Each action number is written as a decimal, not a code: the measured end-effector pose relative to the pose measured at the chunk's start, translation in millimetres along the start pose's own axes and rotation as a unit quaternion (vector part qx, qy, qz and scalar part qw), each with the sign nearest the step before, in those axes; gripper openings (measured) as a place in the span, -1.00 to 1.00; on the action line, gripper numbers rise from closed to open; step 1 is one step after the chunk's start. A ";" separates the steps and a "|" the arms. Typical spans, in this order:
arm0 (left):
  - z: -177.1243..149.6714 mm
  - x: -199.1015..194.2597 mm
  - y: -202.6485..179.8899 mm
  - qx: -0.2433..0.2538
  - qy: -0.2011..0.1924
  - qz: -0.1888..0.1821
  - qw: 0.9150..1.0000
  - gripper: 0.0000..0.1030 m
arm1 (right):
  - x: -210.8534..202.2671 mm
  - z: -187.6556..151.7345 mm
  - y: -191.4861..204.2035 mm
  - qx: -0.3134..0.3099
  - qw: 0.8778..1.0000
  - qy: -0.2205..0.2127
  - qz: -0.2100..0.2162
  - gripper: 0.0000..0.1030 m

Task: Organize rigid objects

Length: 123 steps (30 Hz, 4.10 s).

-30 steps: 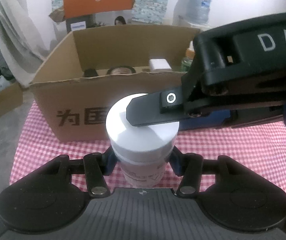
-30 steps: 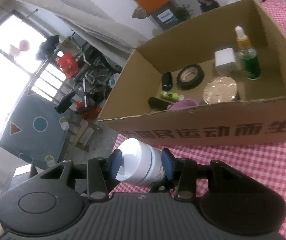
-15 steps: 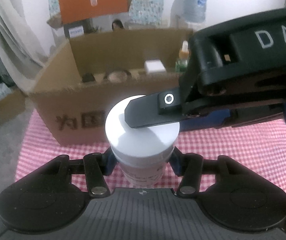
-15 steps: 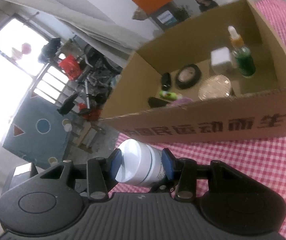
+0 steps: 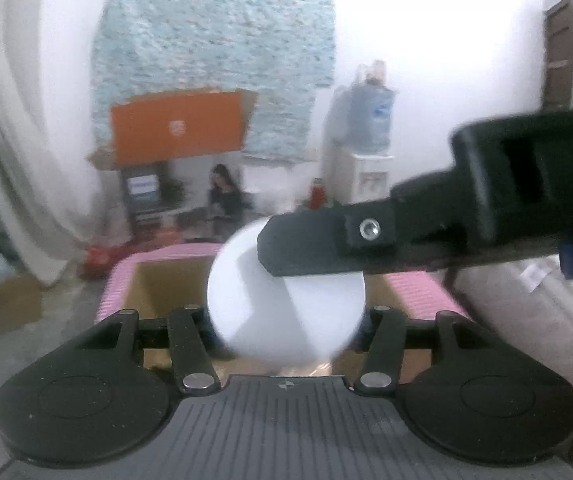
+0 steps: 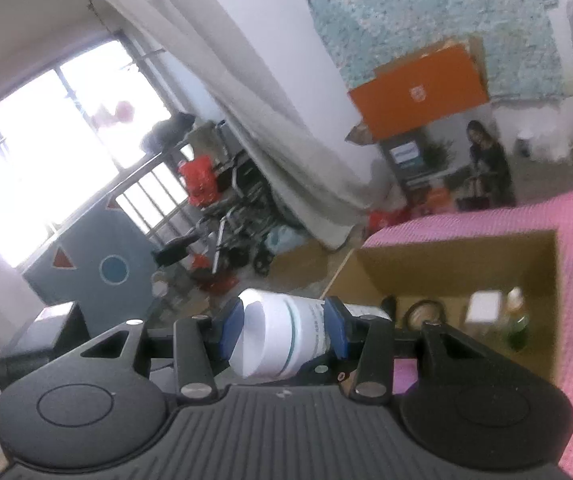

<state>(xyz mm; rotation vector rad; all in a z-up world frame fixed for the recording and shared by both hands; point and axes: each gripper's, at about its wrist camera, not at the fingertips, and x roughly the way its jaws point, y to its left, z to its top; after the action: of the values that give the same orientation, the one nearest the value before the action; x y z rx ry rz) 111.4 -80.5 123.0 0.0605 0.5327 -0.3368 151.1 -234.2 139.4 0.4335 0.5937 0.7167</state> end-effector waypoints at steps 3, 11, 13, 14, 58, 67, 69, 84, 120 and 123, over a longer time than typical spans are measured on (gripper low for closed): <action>11.2 29.1 -8.8 0.000 0.026 -0.033 0.999 0.03 | -2.2 10.9 -21.5 0.017 1.000 -0.001 -0.017 -0.07; -6.6 109.1 -33.2 0.017 0.129 -0.072 0.989 0.03 | 11.1 -1.1 -113.6 0.111 0.992 0.031 -0.049 -0.07; -14.0 125.2 -35.8 0.019 0.152 -0.075 0.985 0.03 | 16.9 -8.1 -131.5 0.130 0.989 0.041 -0.051 -0.07; -17.3 132.5 -37.4 0.021 0.164 -0.077 0.983 0.03 | 18.0 -10.8 -138.4 0.135 0.988 0.045 -0.054 -0.08; -28.0 17.9 38.7 -0.080 0.058 0.029 0.995 1.00 | -55.8 -56.1 -66.0 -0.003 0.969 -0.096 -0.226 1.00; -44.4 26.6 53.7 -0.069 0.097 0.122 0.985 1.00 | -23.0 -80.4 -17.1 -0.073 0.945 -0.066 -0.311 1.00; -47.7 24.8 53.5 -0.056 0.099 0.128 0.985 1.00 | -13.6 -85.4 -9.5 -0.088 0.937 -0.060 -0.332 1.00; -54.1 27.7 57.1 -0.048 0.102 0.107 0.988 1.00 | 42.4 -91.8 -9.3 -0.091 0.933 -0.013 -0.348 1.00; -55.9 30.3 65.7 -0.053 0.107 0.105 0.987 0.99 | 59.9 -91.4 -26.8 -0.052 0.933 0.011 -0.355 1.00; -55.7 30.3 65.0 -0.052 0.106 0.105 0.987 0.99 | 59.3 -91.6 -27.3 -0.052 0.933 0.010 -0.356 1.00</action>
<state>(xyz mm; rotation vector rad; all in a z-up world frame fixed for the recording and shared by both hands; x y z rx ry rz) 130.2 -20.3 57.7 0.0509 0.7476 -0.0967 141.6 -195.1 34.3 0.0887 0.6724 0.0543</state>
